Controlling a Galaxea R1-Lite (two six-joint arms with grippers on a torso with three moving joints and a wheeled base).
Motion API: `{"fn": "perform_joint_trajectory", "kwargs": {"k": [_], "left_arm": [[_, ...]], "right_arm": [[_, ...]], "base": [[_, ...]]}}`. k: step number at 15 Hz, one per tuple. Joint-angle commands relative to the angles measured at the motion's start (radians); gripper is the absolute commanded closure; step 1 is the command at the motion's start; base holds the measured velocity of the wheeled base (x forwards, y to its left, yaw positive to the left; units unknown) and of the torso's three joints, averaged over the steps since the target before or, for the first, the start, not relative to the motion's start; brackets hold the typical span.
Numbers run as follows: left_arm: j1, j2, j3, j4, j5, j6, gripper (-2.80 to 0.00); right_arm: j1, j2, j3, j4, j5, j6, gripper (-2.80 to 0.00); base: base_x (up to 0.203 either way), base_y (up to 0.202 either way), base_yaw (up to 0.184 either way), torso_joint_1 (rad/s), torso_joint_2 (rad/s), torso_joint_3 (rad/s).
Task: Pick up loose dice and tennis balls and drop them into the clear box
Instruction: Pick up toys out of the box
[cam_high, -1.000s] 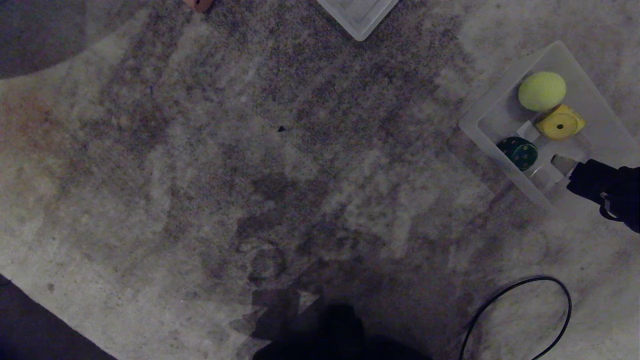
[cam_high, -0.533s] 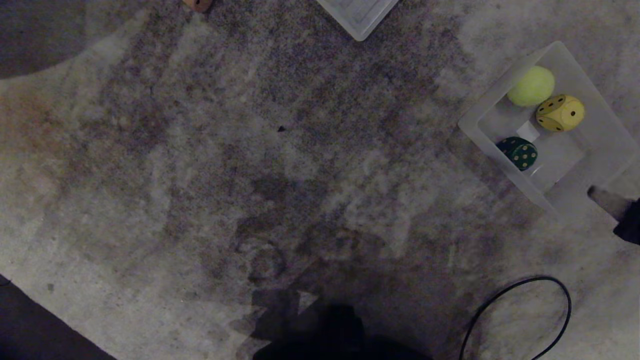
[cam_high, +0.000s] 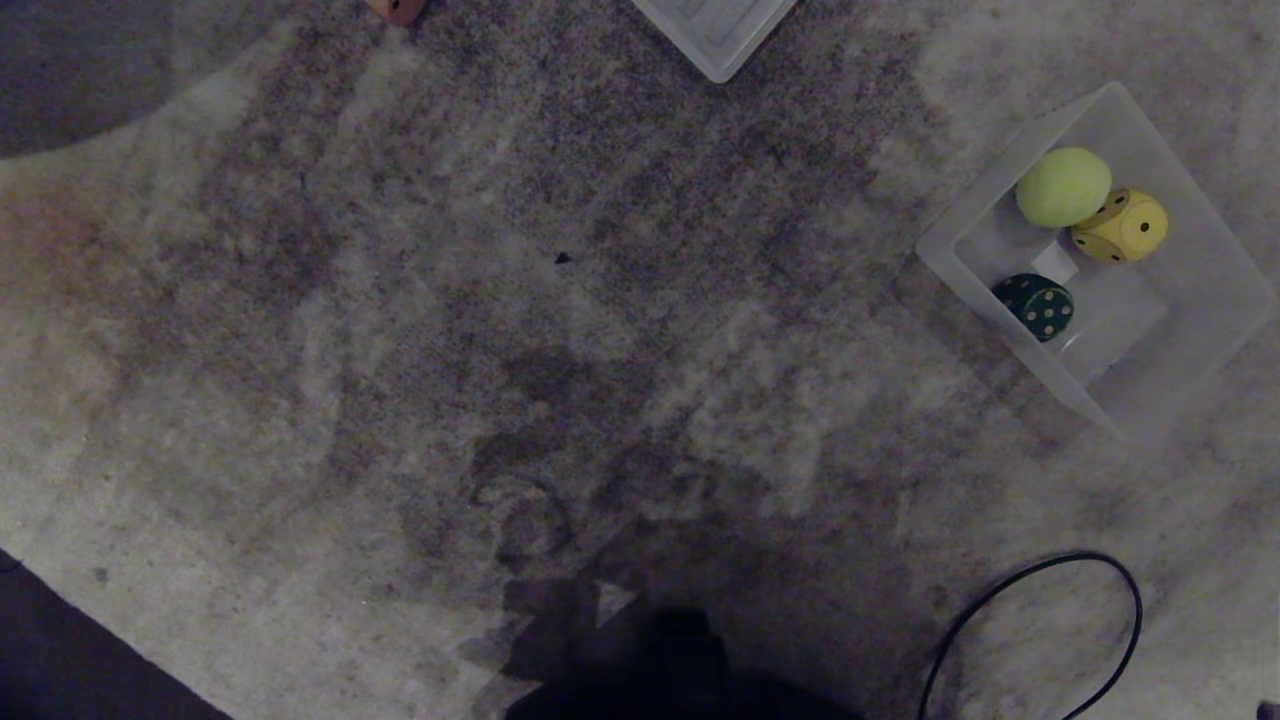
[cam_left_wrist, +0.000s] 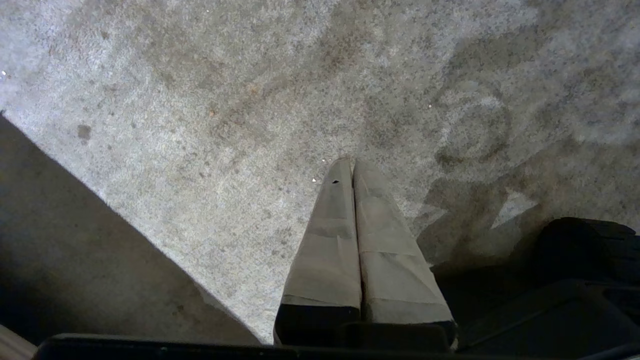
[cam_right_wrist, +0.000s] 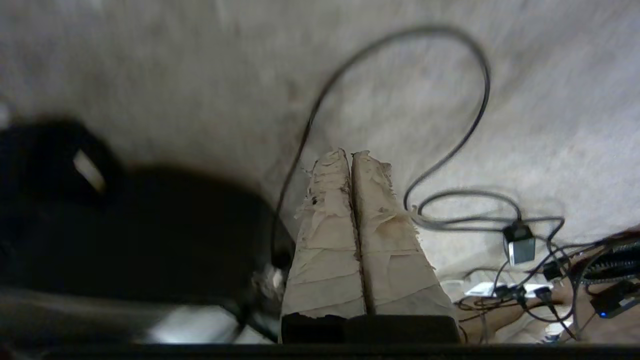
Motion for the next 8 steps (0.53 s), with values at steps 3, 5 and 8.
{"fn": "perform_joint_trajectory", "kwargs": {"k": [3, 5, 8], "left_arm": [[0.0, 0.001, 0.002, 0.0, 0.0, -0.001, 0.0], [0.0, 0.001, 0.002, 0.0, 0.0, -0.001, 0.0], [0.0, 0.001, 0.002, 0.0, 0.0, -0.001, 0.0]], "right_arm": [[0.024, -0.323, 0.072, 0.036, 0.02, -0.009, 0.0], [0.024, -0.438, 0.075, 0.037, 0.028, -0.013, 0.0], [0.024, -0.453, 0.078, 0.036, 0.033, -0.012, 0.0]], "base": [[0.0, 0.0, 0.0, 0.0, 0.0, 0.0], [0.0, 0.0, 0.0, 0.0, 0.0, 0.0], [0.0, 0.0, 0.0, 0.0, 0.0, 0.0]]}}
